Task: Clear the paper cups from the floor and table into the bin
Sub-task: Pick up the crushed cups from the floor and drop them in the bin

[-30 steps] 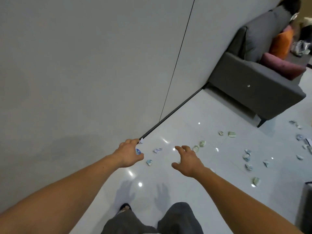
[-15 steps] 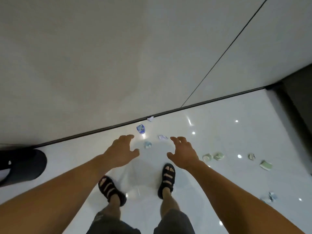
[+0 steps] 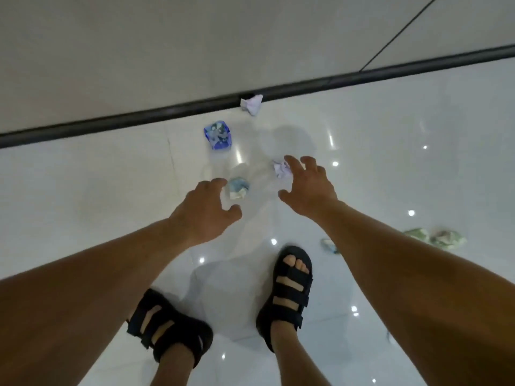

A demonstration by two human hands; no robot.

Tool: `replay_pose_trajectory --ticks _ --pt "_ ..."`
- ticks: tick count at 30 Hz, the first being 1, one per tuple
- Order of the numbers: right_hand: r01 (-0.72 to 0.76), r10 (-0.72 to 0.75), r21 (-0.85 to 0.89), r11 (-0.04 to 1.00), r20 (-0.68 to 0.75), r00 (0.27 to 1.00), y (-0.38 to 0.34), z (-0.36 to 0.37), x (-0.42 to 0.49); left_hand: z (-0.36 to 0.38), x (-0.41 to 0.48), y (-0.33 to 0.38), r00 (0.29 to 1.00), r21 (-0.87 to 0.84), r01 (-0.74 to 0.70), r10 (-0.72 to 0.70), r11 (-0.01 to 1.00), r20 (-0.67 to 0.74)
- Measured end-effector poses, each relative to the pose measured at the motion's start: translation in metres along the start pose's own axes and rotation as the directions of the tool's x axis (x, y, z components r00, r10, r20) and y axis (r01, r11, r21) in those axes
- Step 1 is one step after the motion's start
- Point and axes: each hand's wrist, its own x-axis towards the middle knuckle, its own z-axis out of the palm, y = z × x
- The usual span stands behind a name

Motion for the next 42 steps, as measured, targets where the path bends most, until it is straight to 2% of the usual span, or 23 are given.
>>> replay_pose_trajectory --ticks 6,10,13,15,17,20,22,25,28,29,31,33,38,42 --pt "-0.017 0.015 -0.025 1.000 -0.065 0.998 0.038 0.082 0.088 0.068 0.091 -0.046 0.999 -0.132 -0.049 0.046 0.990 -0.025" --pt "0.038 -0.053 -0.081 0.996 -0.189 0.981 0.042 0.108 0.101 0.093 0.101 -0.069 1.000 -0.155 -0.017 0.013 0.988 -0.027" --pt "0.076 -0.076 -0.009 0.997 -0.170 0.982 0.033 0.109 0.090 0.094 0.097 -0.068 0.999 -0.189 -0.004 -0.003 0.982 -0.036" --pt "0.166 -0.150 0.075 0.983 -0.186 0.971 0.014 0.102 0.071 0.085 0.093 -0.059 0.999 -0.308 0.009 -0.020 0.951 -0.033" --pt "0.329 -0.283 0.182 0.927 -0.238 0.929 -0.013 0.092 0.045 0.069 0.088 -0.047 0.999 -0.419 -0.002 -0.012 0.908 -0.030" --pt "0.520 -0.439 0.293 0.802 -0.300 0.847 -0.049 0.082 0.012 0.040 0.075 -0.035 0.985 -0.568 -0.154 0.171 0.809 -0.024" --pt "0.547 -0.457 0.349 0.761 -0.310 0.834 -0.067 0.080 -0.002 0.027 0.064 -0.036 0.982 -0.620 -0.170 0.188 0.766 -0.038" --pt "0.533 -0.461 0.428 0.730 -0.267 0.846 -0.083 0.083 -0.010 0.021 0.051 -0.046 0.997 -0.634 -0.080 0.066 0.769 -0.046" --pt "0.532 -0.503 0.311 0.788 -0.173 0.847 -0.081 0.098 0.000 0.024 0.049 -0.066 0.997 -0.633 0.017 -0.057 0.774 -0.043" --pt "0.489 -0.471 0.229 0.842 -0.130 0.872 -0.076 0.104 0.010 0.026 0.050 -0.078 0.994 -0.591 0.039 -0.090 0.805 -0.057" --pt "0.320 -0.317 0.048 0.946 -0.071 0.946 -0.063 0.117 0.033 0.032 0.052 -0.108 0.985 -0.536 0.088 -0.154 0.840 -0.080" --pt "0.173 -0.174 -0.051 0.984 -0.027 0.984 -0.053 0.128 0.055 0.040 0.050 -0.137 0.973 -0.520 0.147 -0.217 0.841 -0.075" --pt "0.159 -0.165 -0.179 0.971 -0.019 0.986 -0.061 0.160 0.077 0.060 0.042 -0.186 0.958 -0.447 0.198 -0.269 0.872 -0.100" --pt "0.072 -0.073 -0.097 0.993 -0.005 0.997 -0.077 0.174 0.063 0.047 0.038 -0.194 0.966 -0.452 0.175 -0.241 0.875 -0.094"
